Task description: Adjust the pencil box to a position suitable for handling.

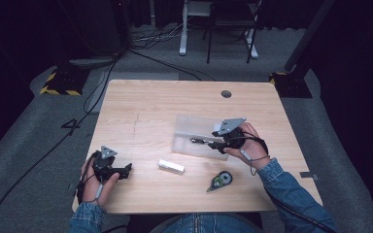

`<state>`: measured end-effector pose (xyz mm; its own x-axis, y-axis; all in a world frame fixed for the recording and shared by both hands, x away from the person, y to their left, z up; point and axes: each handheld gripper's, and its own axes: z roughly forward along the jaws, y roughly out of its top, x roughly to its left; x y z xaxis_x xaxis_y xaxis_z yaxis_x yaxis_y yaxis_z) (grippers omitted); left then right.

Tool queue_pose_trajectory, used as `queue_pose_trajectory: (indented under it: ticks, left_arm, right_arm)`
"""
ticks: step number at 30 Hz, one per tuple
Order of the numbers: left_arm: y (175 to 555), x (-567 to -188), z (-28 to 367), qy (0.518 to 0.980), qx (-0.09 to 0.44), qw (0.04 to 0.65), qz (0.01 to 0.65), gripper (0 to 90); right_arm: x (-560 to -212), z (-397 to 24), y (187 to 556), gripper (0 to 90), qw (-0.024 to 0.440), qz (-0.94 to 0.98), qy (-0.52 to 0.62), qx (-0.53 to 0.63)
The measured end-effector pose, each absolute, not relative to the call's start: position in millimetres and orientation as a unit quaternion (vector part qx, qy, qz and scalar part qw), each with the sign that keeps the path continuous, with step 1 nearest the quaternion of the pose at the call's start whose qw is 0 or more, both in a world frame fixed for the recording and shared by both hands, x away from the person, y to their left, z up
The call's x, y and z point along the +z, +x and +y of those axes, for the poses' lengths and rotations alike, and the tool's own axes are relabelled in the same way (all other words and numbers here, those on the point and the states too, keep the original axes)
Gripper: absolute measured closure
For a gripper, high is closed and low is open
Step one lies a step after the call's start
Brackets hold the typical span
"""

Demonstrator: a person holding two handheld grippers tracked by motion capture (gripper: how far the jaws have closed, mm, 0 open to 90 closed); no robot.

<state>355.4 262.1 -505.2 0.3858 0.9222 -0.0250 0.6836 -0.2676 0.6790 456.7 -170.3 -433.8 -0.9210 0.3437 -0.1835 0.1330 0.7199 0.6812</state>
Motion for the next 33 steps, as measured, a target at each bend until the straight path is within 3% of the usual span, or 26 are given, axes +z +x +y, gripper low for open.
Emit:
queue_pose_trajectory:
  ticks: [17,33]
  left_arm:
    - [358,-505,260,0.770,0.193,0.309,0.524,5.6]
    - [358,-505,260,0.770,0.192,0.309,0.524,5.6]
  right_arm:
    - [-410,-163,416,44.0,0.103,0.914,0.101,0.380]
    - [-413,-178,388,36.7,0.066,0.932,0.071,0.350]
